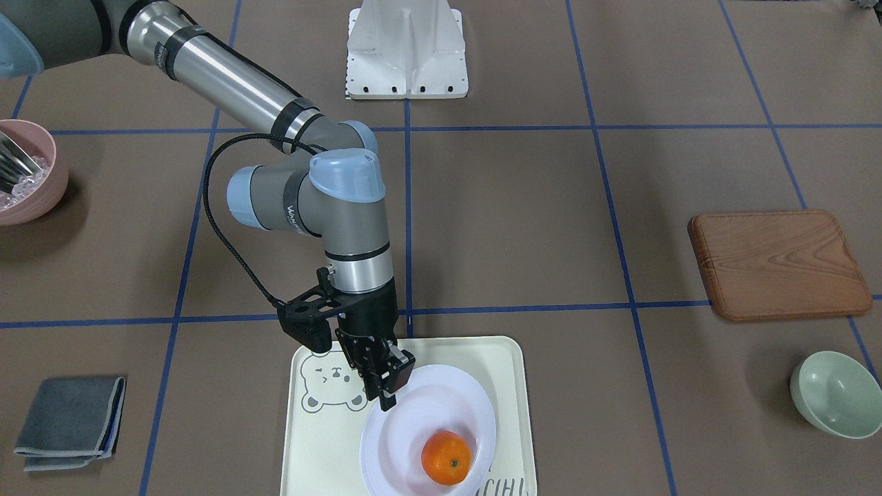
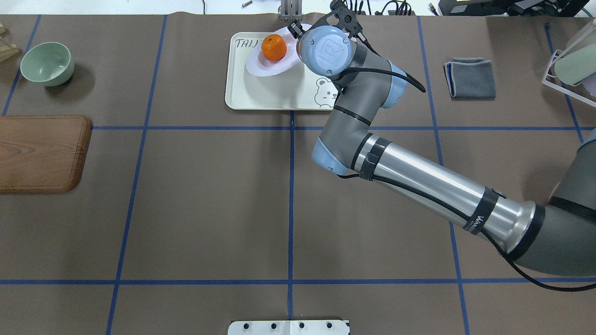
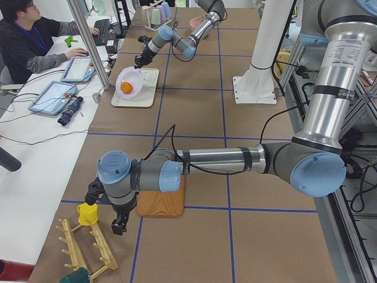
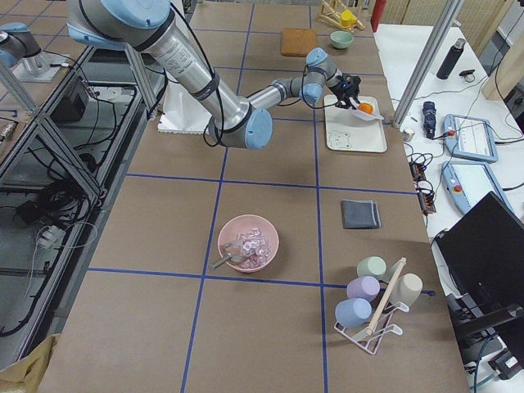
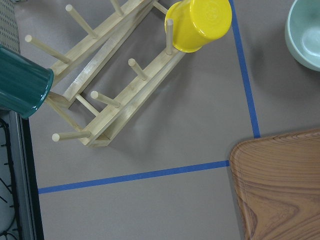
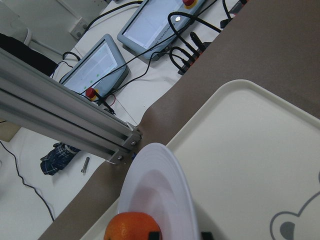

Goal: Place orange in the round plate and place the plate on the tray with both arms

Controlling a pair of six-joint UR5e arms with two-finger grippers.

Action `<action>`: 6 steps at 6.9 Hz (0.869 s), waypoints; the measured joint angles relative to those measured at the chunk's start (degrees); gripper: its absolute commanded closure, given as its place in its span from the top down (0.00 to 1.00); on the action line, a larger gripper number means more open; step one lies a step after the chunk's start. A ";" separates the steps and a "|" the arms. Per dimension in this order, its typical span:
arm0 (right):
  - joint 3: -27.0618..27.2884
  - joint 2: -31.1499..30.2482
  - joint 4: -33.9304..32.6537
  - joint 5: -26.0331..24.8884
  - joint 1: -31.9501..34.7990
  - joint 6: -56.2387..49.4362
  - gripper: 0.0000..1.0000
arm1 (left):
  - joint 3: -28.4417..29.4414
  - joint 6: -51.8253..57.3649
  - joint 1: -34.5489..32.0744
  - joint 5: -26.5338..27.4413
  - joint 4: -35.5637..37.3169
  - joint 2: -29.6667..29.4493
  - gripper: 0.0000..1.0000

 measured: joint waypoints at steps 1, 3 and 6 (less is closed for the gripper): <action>3.62 -1.58 -2.19 0.55 0.07 -4.09 1.00 | 0.03 0.00 0.00 0.04 0.00 0.00 0.98; 9.97 -4.74 -8.98 5.94 2.06 -15.60 1.00 | -0.01 -0.10 0.00 -0.01 0.21 0.04 0.98; 18.54 -16.02 -12.33 26.43 14.15 -41.68 1.00 | -4.86 -2.94 -0.03 -5.87 9.26 1.19 0.98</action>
